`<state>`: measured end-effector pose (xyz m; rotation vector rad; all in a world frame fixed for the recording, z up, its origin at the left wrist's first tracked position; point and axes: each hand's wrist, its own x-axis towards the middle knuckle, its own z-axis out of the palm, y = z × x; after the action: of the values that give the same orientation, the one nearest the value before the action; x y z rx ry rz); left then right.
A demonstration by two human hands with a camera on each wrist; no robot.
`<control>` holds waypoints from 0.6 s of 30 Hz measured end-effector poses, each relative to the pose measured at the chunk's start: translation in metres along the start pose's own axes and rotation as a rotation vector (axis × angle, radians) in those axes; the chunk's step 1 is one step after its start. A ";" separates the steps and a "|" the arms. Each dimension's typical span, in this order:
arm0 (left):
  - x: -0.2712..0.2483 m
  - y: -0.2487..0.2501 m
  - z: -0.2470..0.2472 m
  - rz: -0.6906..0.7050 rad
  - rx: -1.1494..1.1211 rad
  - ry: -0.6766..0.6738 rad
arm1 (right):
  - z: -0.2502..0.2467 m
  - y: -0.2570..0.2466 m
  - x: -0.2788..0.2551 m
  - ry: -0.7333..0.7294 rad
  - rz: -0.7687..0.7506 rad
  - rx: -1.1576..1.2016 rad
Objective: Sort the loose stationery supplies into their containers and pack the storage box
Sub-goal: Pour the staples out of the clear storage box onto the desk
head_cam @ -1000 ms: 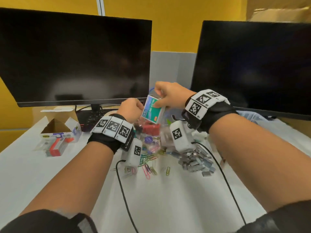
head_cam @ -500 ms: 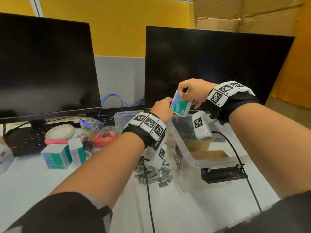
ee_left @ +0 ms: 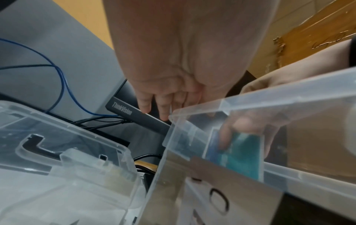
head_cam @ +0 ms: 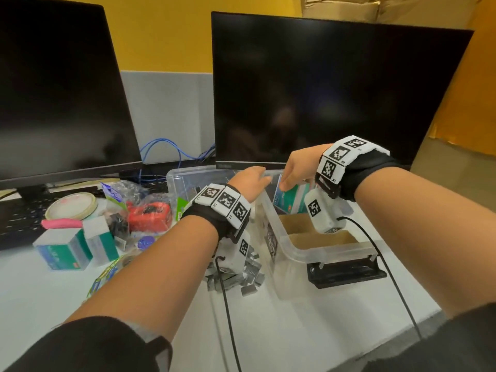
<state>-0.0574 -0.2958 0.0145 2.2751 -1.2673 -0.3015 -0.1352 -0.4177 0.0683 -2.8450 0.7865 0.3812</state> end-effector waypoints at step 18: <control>-0.004 0.001 -0.001 -0.006 0.031 -0.024 | 0.050 -0.009 0.020 -0.204 0.135 -0.637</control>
<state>-0.0599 -0.2928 0.0153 2.3085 -1.2857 -0.3137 -0.1239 -0.4089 0.0160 -3.2361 0.9535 1.0979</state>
